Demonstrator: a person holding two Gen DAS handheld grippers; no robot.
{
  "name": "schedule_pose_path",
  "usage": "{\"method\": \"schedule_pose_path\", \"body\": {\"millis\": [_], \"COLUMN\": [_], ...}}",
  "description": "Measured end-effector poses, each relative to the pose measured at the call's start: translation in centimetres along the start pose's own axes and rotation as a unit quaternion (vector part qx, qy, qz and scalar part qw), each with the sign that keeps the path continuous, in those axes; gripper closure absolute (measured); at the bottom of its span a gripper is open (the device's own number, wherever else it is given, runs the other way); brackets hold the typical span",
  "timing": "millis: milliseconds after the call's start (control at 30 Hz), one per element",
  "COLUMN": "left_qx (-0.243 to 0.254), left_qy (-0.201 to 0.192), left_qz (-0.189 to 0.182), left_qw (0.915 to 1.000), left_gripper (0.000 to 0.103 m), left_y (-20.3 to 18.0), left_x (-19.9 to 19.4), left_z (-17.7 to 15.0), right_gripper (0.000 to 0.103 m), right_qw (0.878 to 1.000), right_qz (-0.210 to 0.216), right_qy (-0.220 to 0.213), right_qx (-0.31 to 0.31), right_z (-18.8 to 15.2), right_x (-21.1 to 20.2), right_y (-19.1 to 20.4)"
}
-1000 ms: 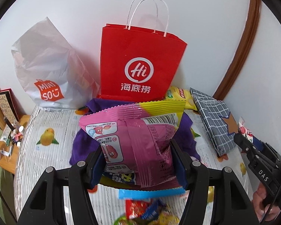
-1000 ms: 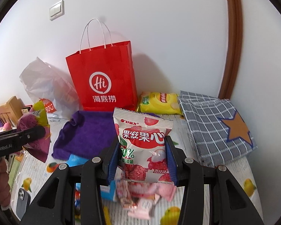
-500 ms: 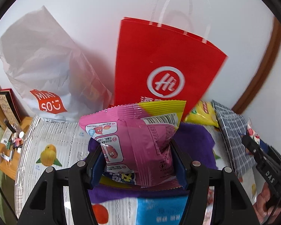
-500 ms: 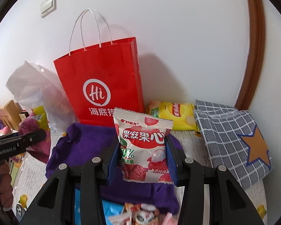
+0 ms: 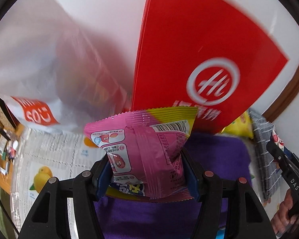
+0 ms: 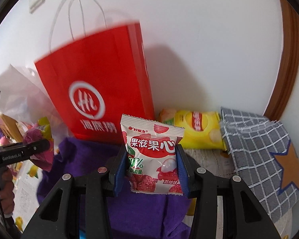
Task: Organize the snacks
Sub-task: 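Carry both held packets over the purple towel and lower them, then open both tools to drop the packets onto the purple towel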
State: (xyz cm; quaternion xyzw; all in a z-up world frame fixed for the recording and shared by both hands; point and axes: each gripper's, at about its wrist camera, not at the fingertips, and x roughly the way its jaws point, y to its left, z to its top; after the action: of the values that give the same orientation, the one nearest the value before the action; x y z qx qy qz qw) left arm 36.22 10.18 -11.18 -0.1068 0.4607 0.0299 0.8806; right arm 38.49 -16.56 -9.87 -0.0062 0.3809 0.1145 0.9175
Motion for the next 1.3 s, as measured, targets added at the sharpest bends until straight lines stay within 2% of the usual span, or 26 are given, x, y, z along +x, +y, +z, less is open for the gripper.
{"method": "schedule_pose_path", "body": {"millis": [100, 233, 533, 833, 1000, 1300], "left_qx": [-0.010, -0.015, 0.000, 0.003, 0.017, 0.027], "left_qy": [0.020, 0.026, 0.058, 0.101, 0.120, 0.120], "left_qz": [-0.005, 0.004, 0.006, 0.005, 0.007, 0.009], "left_qw": [0.9997, 0.9996, 0.9983, 0.9949, 0.9926, 0.9924], "left_gripper": [0.042, 0.042, 0.042, 0.042, 0.042, 0.042], "left_y": [0.7, 1.0, 0.6, 0.4, -0.3, -2.1], "left_x": [1.3, 2.0, 3.9, 6.3, 7.2, 7.6], "left_z": [-0.3, -0.4, -0.7, -1.4, -1.6, -1.8], "right_gripper": [0.058, 0.058, 0.058, 0.057, 0.056, 0.051], "right_qw": [1.000, 0.999, 0.994, 0.990, 0.990, 0.992], "right_qz": [0.003, -0.006, -0.002, 0.000, 0.005, 0.017], "right_qy": [0.026, 0.043, 0.101, 0.141, 0.142, 0.120], "right_qx": [0.005, -0.013, -0.037, -0.024, -0.024, -0.030], "right_z": [-0.5, -1.0, -2.5, -3.5, -3.7, -3.5], "right_x": [2.0, 3.6, 6.8, 9.1, 9.4, 8.2], "right_y": [-0.6, -0.2, 0.7, 0.2, 0.3, 1.3]}}
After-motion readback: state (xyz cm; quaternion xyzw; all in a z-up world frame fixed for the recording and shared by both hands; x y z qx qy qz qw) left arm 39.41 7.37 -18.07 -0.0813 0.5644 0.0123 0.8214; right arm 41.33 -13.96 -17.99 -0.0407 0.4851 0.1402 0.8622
